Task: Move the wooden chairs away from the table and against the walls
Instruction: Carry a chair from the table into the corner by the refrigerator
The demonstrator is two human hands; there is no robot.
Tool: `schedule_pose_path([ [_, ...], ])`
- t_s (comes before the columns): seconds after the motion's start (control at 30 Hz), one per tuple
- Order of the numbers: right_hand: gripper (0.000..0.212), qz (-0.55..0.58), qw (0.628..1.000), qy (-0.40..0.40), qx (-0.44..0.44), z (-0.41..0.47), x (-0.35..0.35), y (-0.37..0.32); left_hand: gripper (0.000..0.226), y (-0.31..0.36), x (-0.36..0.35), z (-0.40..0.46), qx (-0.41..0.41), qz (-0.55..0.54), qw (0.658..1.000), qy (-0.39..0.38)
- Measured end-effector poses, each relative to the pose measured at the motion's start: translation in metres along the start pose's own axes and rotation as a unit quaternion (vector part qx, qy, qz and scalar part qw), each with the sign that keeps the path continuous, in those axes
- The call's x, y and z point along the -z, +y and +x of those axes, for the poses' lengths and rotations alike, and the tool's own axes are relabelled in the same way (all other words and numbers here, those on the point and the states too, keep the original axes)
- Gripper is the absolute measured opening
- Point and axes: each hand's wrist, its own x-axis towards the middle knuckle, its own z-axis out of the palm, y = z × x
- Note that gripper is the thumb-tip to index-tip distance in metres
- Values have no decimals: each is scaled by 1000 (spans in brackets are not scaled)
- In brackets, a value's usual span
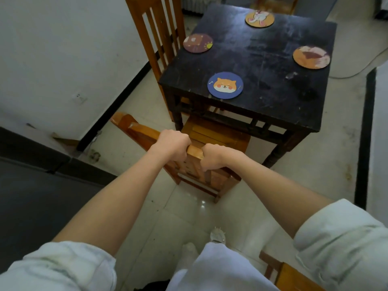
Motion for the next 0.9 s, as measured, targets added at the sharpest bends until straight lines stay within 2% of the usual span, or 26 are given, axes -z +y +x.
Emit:
schedule_pose_path([
  [0.23, 31, 10, 1000, -10, 10, -13, -22, -8, 7, -1, -16, -28, -14, -8, 999, 32],
  [0.43, 17, -4, 999, -24, 30, -46, -59, -32, 3, -15, -31, -70, -51, -1, 998, -26],
  [0.7, 50, -55, 996, -19, 61, -75, -111, -65, 9, -21, -55, -129, -90, 7, 994, -65],
  [0.9, 46, -37, 995, -42, 81, -87, -136, -76, 15, -27, -65, -166, -79, -44, 992, -88],
])
